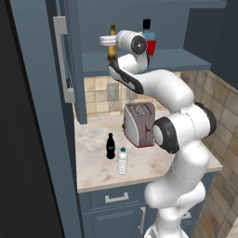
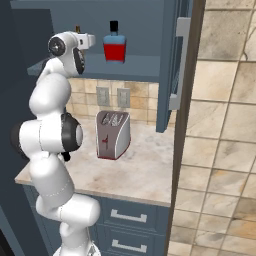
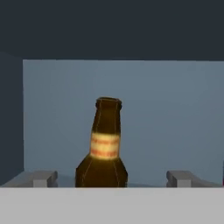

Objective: Sort all alcoholic drinks to one cabinet, and non-alcoholic drinks to the other.

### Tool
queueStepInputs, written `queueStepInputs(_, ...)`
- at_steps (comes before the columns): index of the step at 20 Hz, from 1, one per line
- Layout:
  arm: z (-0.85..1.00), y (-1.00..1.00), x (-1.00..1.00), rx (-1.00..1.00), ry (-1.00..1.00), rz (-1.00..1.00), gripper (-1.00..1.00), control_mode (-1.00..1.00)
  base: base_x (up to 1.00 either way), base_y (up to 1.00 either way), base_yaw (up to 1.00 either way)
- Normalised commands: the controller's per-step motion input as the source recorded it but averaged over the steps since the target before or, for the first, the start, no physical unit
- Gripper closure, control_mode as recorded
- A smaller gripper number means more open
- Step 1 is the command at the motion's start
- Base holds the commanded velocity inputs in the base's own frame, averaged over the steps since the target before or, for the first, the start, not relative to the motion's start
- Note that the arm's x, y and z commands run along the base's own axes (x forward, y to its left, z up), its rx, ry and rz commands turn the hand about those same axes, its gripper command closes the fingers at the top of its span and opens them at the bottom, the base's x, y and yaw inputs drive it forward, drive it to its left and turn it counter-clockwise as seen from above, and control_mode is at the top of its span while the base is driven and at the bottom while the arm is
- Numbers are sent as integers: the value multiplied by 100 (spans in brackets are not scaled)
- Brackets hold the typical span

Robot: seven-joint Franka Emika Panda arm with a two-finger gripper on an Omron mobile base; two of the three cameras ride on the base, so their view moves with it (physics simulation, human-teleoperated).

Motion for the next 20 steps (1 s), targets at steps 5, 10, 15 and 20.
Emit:
queueStepInputs(5, 1, 0, 9, 0, 0, 0, -100, -100, 0, 0, 0)
queueStepInputs(10, 17, 0, 0, 0, 0, 0, -100, -100, 0, 0, 0)
queueStepInputs(15, 19, 0, 0, 0, 0, 0, -100, -100, 0, 0, 0)
queueStepInputs(20, 11, 0, -20, 0, 0, 0, -100, -100, 0, 0, 0)
